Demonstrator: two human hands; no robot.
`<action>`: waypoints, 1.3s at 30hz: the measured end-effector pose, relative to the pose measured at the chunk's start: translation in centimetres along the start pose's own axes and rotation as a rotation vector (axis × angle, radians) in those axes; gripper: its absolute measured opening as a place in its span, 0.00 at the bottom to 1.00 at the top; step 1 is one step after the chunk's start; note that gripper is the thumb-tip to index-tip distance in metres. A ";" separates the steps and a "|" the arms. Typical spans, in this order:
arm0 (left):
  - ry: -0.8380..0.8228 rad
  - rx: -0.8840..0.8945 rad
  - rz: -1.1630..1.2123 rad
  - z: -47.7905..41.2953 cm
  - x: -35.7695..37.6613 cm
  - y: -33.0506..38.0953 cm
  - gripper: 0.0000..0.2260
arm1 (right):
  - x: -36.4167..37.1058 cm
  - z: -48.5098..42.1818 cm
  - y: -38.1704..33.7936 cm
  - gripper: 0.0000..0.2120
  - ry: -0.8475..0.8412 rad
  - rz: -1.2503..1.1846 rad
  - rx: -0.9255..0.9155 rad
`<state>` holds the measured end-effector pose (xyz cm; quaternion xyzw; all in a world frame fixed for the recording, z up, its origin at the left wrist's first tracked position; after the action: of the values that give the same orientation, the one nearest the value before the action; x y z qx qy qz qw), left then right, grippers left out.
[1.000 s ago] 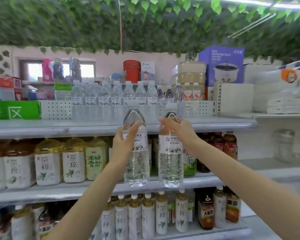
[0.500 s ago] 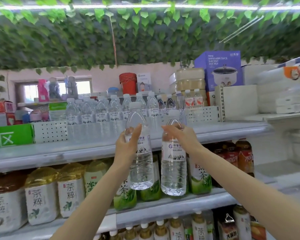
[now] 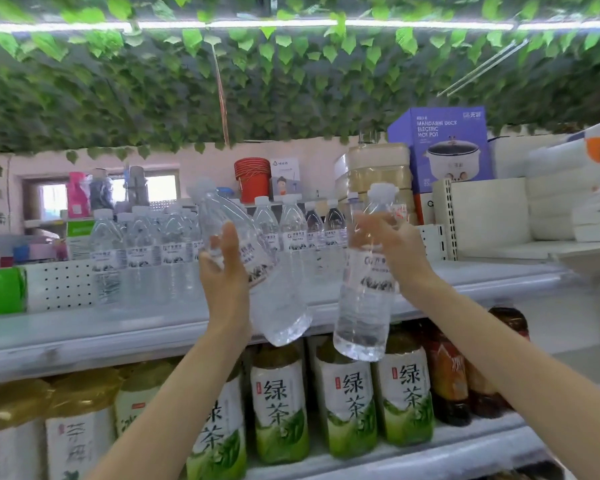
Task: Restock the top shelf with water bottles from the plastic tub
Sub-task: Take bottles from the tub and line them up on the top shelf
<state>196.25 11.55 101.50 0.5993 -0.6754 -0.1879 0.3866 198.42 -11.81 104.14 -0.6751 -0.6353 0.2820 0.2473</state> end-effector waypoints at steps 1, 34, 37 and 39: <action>0.016 0.022 0.036 -0.8 0.4 -0.1 0.37 | -1.1 -0.9 0.0 0.11 0.024 -0.042 -0.018; 0.313 -0.038 0.090 -9.6 3.0 -9.7 0.32 | 2.8 -23.3 20.2 0.45 -0.404 0.385 0.352; 0.309 -0.057 0.071 -9.5 3.1 -9.8 0.42 | 2.3 -22.2 21.5 0.44 -0.452 0.507 0.484; 0.327 -0.066 0.069 -9.5 3.0 -9.9 0.39 | 2.1 -21.8 21.9 0.44 -0.494 0.570 0.541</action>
<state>210.03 8.59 101.28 0.5854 -0.6169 -0.0967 0.5170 229.40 -10.71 104.50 -0.6467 -0.3677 0.6468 0.1683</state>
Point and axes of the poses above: each hand's wrist, its own z-axis away from the middle knuckle, its own x-axis out of the palm, y = z × x, the point moved 7 cm from there along -z, towards the middle knuckle, and after that the axes turned 12 degrees about -y, right-handed, at the moved point
